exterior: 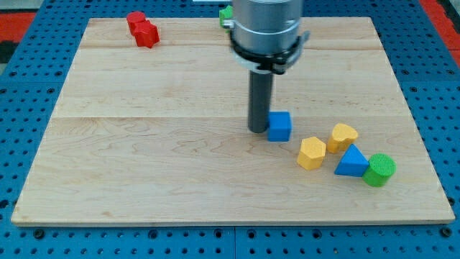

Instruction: Slide the green star left a bit

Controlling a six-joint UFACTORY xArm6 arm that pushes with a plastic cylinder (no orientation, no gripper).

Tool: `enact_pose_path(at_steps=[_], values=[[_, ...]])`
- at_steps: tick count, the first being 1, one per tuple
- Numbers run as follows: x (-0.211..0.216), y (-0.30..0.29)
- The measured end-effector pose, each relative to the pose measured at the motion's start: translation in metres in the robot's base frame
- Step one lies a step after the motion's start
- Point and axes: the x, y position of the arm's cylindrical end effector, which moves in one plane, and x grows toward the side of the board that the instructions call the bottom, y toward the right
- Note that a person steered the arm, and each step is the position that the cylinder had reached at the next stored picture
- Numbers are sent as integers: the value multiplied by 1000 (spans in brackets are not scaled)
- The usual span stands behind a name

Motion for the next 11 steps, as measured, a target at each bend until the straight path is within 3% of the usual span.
enact_pose_path(at_steps=[1, 4, 7, 9, 11], values=[[0, 33], [0, 14], [-38, -10], [-102, -17], [-166, 37]])
